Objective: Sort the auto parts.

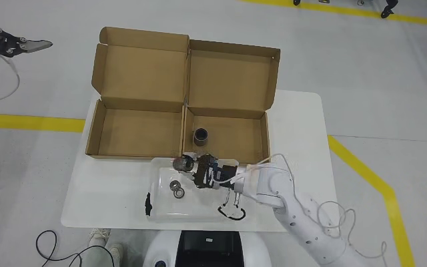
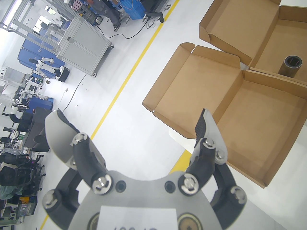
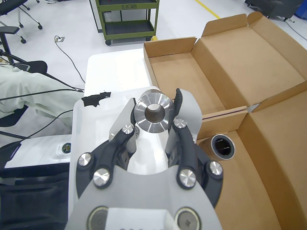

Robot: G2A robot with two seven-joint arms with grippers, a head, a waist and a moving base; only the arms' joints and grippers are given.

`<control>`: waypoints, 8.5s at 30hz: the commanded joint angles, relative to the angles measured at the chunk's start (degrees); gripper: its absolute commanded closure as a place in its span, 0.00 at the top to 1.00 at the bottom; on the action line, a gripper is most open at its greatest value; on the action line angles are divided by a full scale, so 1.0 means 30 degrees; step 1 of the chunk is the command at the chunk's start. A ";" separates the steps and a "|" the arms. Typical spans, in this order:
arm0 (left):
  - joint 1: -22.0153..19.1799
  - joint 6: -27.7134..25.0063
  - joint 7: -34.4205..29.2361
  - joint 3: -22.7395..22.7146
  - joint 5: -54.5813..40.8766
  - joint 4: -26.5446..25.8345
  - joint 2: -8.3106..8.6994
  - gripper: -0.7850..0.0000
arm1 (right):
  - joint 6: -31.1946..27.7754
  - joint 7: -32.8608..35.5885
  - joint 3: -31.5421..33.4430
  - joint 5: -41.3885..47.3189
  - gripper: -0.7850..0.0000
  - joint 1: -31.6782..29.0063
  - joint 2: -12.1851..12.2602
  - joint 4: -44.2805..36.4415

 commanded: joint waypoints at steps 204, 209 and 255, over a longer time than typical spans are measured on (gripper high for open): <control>0.0000 0.0000 0.0000 0.0000 0.0000 0.0000 0.0000 1.00 | 0.0837 0.3889 -0.0789 0.1315 0.92 0.1327 -0.0823 0.0924; 0.0000 0.0000 0.0000 0.0000 0.0000 0.0000 0.0000 1.00 | 0.0837 0.3889 -0.0789 0.1315 0.92 0.1327 -0.0823 0.0924; 0.0000 0.0000 0.0000 0.0000 0.0000 0.0000 0.0000 1.00 | 0.5530 0.6170 -0.6159 0.0972 0.74 0.2796 -0.3142 0.6775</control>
